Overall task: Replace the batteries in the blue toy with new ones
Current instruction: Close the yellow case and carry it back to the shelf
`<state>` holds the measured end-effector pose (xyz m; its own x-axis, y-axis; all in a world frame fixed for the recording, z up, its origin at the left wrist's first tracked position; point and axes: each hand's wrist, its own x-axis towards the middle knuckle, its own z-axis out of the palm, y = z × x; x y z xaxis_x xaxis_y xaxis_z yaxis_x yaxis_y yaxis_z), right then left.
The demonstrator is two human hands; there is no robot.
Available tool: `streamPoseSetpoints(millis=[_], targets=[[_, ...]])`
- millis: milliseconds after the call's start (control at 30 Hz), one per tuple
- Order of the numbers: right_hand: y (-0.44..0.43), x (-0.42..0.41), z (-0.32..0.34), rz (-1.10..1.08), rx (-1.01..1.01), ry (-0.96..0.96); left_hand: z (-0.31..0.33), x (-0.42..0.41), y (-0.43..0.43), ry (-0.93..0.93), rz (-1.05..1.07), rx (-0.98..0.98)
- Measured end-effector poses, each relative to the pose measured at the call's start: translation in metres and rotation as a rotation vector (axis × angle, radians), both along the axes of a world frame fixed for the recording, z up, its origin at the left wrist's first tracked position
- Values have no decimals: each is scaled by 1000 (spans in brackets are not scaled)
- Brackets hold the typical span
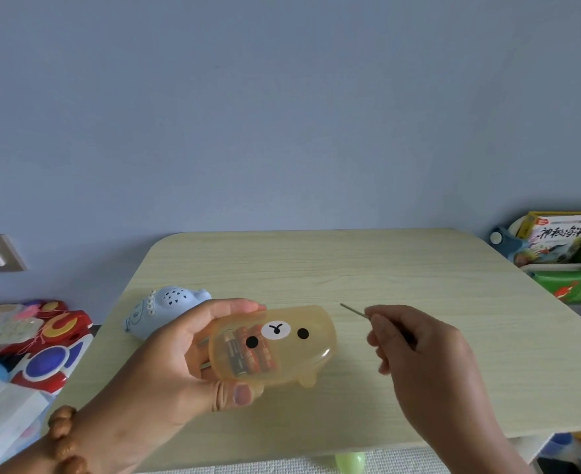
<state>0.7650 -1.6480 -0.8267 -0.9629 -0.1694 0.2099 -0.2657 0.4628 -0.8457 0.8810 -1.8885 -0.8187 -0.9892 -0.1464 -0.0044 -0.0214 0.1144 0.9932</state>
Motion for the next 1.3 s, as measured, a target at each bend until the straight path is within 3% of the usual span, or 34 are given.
streamPoseSetpoints(millis=[133,467,633,833,1133,1300], targets=[[-12,2,3,52,-50,30,12,1,-10,36,44,-35],[-85,-9,58,79,140,124,74,-18,-83,89,42,-42],[-132,-13,151,23,226,100,164,-36,-125,23,-93,-36],[-171,-34,285,1,193,52,295,-69,-159,50,-95,11],[-128,-65,415,-13,185,47,406,-102,-129,88,-70,-8],[-91,-60,533,-103,207,57,518,-111,-91,60,-129,35]])
